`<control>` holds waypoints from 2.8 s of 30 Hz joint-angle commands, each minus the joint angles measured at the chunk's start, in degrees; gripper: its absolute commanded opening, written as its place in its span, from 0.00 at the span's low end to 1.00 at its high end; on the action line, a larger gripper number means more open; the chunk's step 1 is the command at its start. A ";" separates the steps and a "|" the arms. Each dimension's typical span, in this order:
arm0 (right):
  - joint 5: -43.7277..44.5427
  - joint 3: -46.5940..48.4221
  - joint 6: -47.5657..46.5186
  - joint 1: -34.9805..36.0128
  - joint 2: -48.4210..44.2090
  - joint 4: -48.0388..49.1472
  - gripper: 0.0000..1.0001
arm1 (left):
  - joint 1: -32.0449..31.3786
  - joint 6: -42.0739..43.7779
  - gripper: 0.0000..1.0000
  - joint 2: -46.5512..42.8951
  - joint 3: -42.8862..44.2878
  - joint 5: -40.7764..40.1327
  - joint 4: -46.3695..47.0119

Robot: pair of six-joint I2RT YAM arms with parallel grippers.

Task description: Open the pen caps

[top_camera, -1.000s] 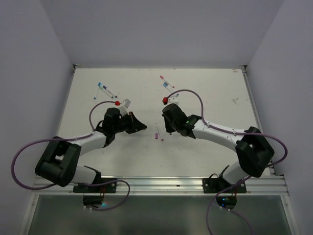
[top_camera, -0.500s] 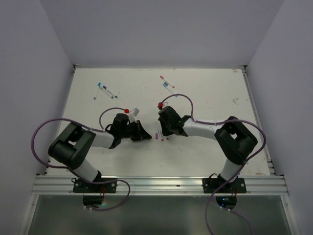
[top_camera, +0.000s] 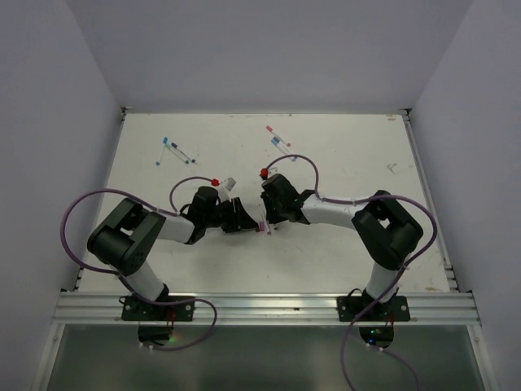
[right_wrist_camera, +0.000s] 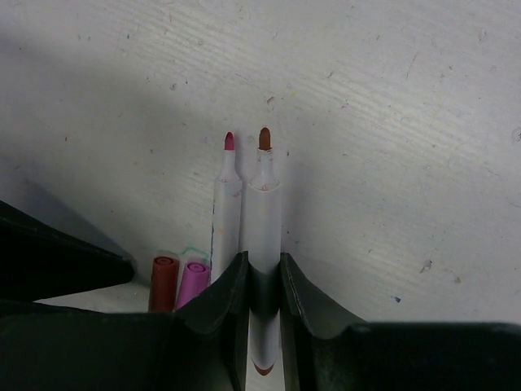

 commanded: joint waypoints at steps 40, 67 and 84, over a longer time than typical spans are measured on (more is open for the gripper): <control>-5.10 66.20 -25.66 -24.68 33.73 -19.63 0.41 | 21.98 2.13 0.61 -4.64 15.52 -5.29 -3.97; -11.44 76.41 -30.60 -25.74 45.88 -16.73 0.36 | 24.89 -2.00 0.61 -2.78 12.97 -0.97 5.01; -12.49 79.22 -31.92 -25.65 48.61 -19.46 0.14 | 28.23 5.37 0.66 11.01 42.13 -9.15 -27.75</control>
